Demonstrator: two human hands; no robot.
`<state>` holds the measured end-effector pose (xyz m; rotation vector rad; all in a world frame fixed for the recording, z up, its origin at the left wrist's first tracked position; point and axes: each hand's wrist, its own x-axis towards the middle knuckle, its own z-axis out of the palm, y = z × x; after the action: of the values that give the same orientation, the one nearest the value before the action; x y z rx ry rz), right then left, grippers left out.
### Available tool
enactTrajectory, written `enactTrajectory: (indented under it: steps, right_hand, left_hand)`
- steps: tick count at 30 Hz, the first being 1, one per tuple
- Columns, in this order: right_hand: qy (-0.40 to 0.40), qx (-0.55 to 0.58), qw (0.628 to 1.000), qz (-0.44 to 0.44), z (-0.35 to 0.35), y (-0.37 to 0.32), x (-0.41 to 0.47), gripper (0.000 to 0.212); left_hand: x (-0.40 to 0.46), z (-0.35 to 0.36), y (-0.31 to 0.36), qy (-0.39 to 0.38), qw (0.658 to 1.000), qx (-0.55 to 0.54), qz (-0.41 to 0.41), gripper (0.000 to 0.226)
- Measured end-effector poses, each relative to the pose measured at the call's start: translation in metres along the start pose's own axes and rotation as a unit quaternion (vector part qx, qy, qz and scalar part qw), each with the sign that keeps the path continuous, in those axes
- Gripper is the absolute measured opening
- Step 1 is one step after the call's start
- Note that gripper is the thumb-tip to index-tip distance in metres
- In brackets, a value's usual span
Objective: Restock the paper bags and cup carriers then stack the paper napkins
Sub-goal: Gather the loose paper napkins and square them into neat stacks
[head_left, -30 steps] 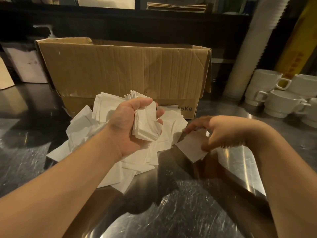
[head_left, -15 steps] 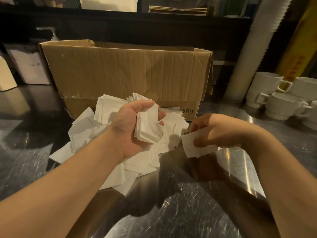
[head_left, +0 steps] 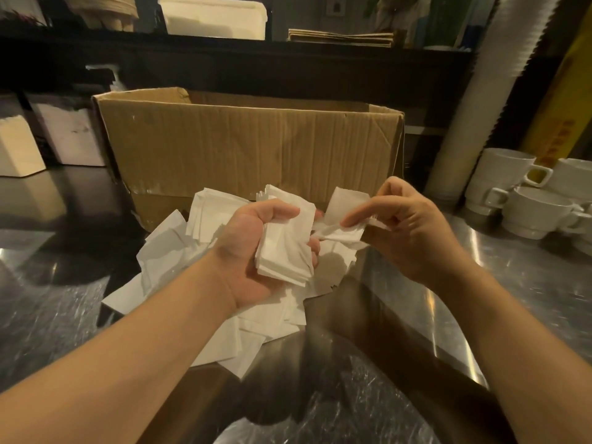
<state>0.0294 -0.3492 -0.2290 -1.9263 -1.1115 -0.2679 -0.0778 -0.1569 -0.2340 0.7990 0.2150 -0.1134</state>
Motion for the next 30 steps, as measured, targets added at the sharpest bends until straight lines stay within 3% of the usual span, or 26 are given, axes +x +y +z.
enactTrajectory:
  steps: [4,9,14,17,21,23,25,27,30]
  right_hand:
    - [0.006,0.023,0.999,-0.043,0.004,-0.002,-0.003,0.014]
    - [0.004,-0.009,0.995,-0.097,0.006,0.004,-0.003,0.014]
    - [0.044,-0.024,0.994,-0.101,0.003,0.003,-0.002,0.011]
    - [0.026,-0.007,0.996,-0.085,0.003,0.002,-0.002,0.011]
    - [0.006,0.019,1.0,-0.022,0.004,0.002,-0.003,0.015]
    - [0.027,0.058,0.997,0.032,-0.001,-0.004,-0.003,0.003]
    - [0.005,0.075,0.991,0.113,-0.005,-0.007,0.0,0.028]
    - [-0.07,0.04,0.975,0.209,-0.003,-0.011,0.003,0.047]
    - [-0.115,0.049,0.955,0.268,0.009,-0.007,0.004,0.05]
  left_hand:
    - [-0.004,-0.001,0.0,-0.066,0.996,-0.004,-0.051,0.047]
    - [-0.008,0.004,0.0,-0.071,0.993,0.017,-0.092,0.056]
    - [-0.007,0.003,0.0,-0.093,0.991,-0.003,-0.095,0.062]
    - [-0.008,0.001,0.0,-0.11,0.992,-0.012,-0.064,0.054]
    - [-0.004,-0.002,0.0,-0.091,0.996,0.013,0.006,0.056]
    - [-0.001,-0.003,0.0,-0.082,0.996,0.026,0.024,0.061]
    - [0.001,-0.004,0.0,-0.084,0.995,0.035,0.034,0.061]
    - [0.001,-0.005,-0.001,-0.088,0.994,0.055,0.039,0.062]
    - [0.001,-0.005,-0.002,-0.091,0.993,0.075,0.026,0.059]
